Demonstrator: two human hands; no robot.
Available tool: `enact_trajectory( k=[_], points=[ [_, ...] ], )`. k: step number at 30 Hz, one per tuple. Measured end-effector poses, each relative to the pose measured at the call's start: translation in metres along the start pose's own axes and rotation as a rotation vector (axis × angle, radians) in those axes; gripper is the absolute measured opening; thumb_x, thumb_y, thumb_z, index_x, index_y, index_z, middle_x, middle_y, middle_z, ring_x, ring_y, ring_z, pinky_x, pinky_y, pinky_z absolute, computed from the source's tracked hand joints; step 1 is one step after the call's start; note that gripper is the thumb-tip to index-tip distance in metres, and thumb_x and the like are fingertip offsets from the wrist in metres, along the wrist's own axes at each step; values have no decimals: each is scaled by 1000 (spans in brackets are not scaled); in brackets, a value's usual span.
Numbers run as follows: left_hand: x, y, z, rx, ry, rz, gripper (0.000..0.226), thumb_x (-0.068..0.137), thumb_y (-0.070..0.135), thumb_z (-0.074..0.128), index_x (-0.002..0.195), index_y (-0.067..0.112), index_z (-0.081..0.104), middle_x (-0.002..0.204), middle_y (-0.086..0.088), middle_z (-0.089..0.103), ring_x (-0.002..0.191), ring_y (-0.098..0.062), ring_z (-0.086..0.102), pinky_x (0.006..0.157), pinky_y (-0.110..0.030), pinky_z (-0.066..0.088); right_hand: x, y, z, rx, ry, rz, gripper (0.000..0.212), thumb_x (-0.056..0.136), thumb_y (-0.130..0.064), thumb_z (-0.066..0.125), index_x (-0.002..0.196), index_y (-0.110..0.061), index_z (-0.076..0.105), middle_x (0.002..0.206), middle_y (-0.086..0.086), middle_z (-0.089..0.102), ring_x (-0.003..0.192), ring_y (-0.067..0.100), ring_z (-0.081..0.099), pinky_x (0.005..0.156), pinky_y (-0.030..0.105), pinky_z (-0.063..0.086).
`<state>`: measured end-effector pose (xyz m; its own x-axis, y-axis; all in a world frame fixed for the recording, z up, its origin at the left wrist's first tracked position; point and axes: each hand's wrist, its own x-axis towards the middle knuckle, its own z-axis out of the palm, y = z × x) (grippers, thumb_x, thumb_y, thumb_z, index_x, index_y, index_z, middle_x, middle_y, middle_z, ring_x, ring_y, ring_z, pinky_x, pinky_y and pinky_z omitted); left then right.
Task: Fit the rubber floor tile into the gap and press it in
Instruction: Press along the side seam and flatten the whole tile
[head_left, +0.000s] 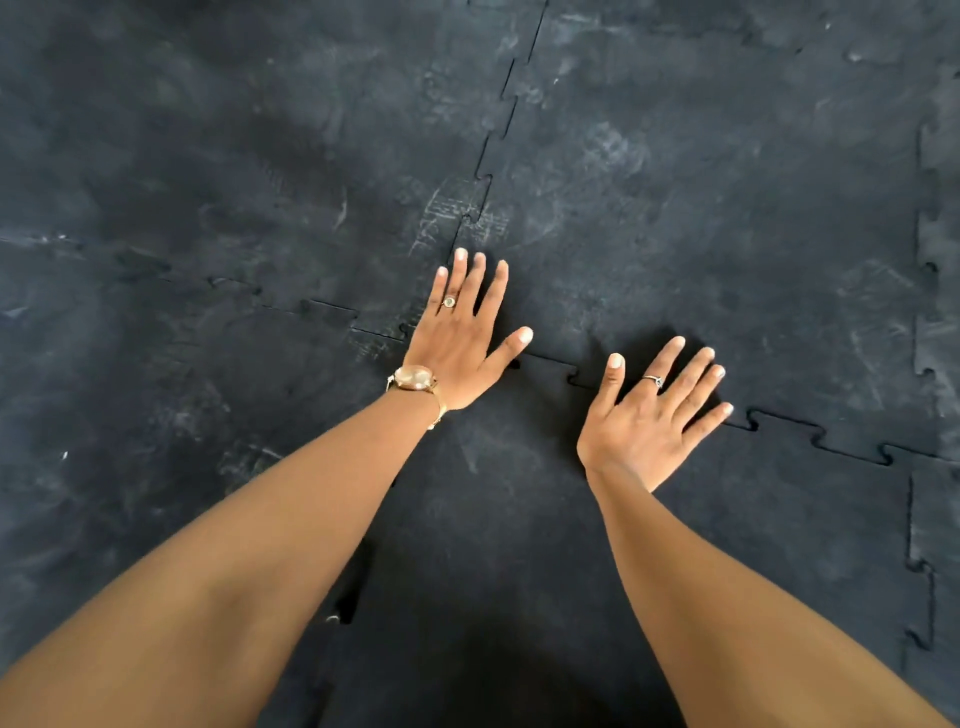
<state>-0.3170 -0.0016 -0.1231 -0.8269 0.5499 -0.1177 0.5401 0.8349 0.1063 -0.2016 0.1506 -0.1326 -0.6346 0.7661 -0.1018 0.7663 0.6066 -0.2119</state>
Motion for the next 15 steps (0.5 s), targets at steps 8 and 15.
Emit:
enact_trajectory(
  k=[8,15],
  points=[
    [1,0,4,47,7,-6,87,88,74,5,154,20,-9,162,-17,-6,149,-32,-12,119,-57,-4,-1,1,-2,-23,-20,1,75,95,-61,5,155,-16,1,163,9,-3,150,25,-7,120,52,-6],
    [0,-2,3,-42,76,12,76,96,59,17,155,14,1,162,-17,-1,150,-32,-6,120,-55,2,-60,-29,1,6,-90,24,76,95,-58,8,153,-10,-4,163,13,-5,150,27,-8,119,54,-8]
  ],
)
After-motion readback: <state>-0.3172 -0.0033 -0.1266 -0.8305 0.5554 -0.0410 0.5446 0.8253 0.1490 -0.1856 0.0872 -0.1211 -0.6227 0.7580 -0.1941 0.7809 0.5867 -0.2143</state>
